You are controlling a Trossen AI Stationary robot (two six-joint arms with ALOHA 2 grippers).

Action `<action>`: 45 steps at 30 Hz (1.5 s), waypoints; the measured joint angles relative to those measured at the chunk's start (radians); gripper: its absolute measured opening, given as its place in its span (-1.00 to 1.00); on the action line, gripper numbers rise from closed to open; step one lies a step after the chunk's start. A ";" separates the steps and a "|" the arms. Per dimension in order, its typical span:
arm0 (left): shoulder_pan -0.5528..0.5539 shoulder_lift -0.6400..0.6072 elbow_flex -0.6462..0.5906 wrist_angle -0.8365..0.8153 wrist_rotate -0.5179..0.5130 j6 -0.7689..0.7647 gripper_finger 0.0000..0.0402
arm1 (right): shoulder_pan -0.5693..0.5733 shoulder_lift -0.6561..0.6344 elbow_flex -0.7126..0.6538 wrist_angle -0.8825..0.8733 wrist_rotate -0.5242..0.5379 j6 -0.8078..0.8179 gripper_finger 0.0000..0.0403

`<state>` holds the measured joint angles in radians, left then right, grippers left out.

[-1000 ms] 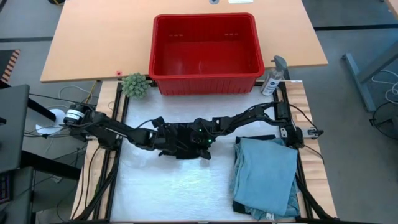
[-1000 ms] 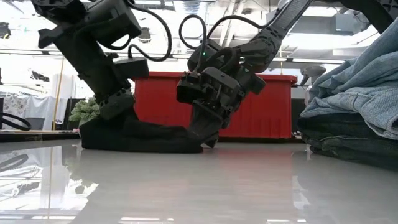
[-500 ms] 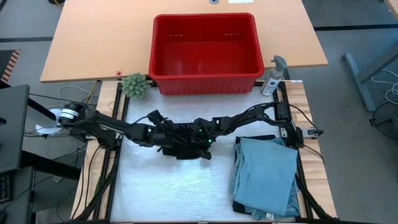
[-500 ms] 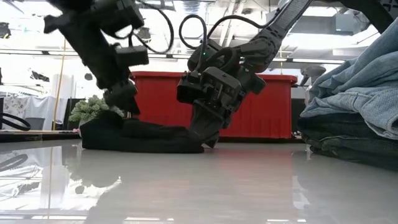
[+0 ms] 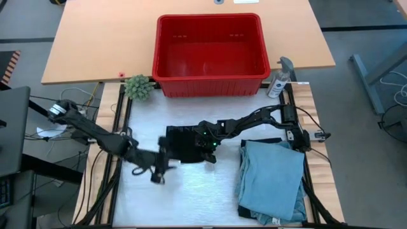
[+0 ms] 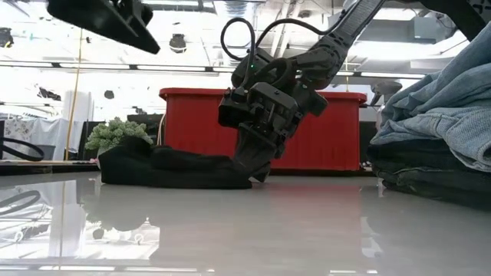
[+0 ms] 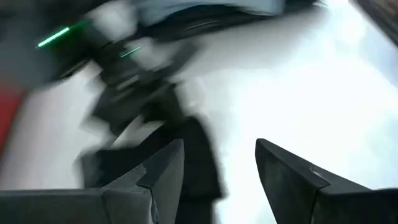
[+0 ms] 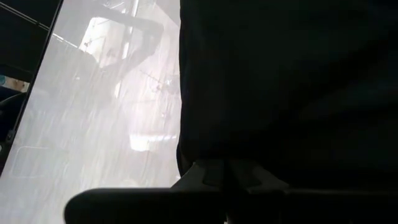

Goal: Fold Laundry from Bin
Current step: Fold the black boxer

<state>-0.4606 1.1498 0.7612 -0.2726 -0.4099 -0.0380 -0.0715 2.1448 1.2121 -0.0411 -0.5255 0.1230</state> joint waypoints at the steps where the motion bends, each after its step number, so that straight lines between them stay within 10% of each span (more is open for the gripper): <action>1: -0.020 0.030 0.000 0.031 0.022 0.065 -0.06 | 0.000 0.000 0.000 0.000 0.000 0.000 -0.93; 20: -0.081 0.471 -0.001 0.228 -0.219 0.368 0.25 | 0.000 0.000 0.000 -0.001 -0.001 0.019 -0.93; 45: -0.003 0.506 -0.070 0.221 -0.283 0.308 0.24 | 0.000 0.000 0.000 0.007 -0.022 0.008 -0.91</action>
<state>-0.4637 1.6558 0.6914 -0.0513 -0.6926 0.2695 -0.0716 2.1448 1.2118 -0.0345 -0.5477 0.1314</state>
